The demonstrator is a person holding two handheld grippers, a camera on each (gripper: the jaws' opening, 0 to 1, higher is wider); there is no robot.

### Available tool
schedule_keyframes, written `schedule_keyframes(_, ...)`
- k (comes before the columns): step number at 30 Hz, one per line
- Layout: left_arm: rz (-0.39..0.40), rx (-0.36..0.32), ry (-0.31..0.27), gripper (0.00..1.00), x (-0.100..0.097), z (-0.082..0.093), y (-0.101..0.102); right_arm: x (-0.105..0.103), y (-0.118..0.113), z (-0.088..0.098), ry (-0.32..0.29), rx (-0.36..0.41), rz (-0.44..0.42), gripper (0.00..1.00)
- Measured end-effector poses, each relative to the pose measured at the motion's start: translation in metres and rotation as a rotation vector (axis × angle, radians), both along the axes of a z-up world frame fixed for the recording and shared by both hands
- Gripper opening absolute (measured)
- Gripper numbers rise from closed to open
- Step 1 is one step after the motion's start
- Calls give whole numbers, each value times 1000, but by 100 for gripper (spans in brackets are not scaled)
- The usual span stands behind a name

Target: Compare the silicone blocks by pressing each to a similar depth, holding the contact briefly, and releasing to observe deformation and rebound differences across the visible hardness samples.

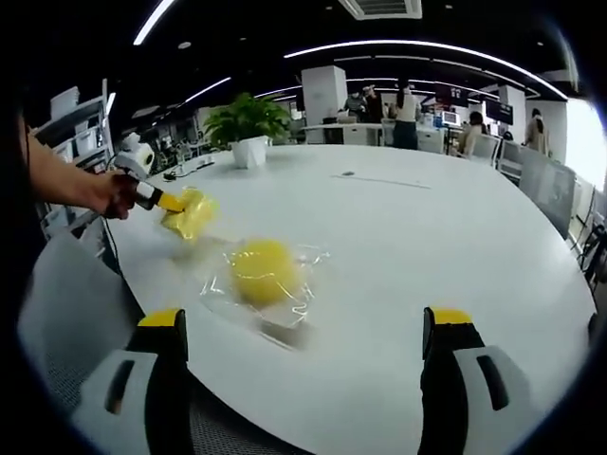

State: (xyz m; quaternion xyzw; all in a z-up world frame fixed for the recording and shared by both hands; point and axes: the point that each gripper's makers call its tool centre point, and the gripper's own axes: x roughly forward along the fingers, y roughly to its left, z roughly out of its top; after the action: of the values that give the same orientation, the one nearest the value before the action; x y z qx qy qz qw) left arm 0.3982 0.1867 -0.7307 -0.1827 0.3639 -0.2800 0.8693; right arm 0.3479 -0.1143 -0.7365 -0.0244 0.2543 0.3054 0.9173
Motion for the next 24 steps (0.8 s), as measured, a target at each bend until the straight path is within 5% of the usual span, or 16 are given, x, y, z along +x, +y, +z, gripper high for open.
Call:
schedule_keyframes(7, -17, -14, -113, 0, 1, 31, -2, 0, -2, 1, -1, 1, -7, 97)
schedule_keyframes(15, -13, 98, -280, 0, -8, 58, 7, 0, 0, 2, -6, -11, 2, 97)
schedule_keyframes(17, -3, 15, -270, 0, -14, 66, 1, 0, 0, 1, -6, -7, 2, 97)
schedule_keyframes(24, -2, 31, -326, 0, -16, 79, 7, 0, -1, 3, -13, -7, 0, 97)
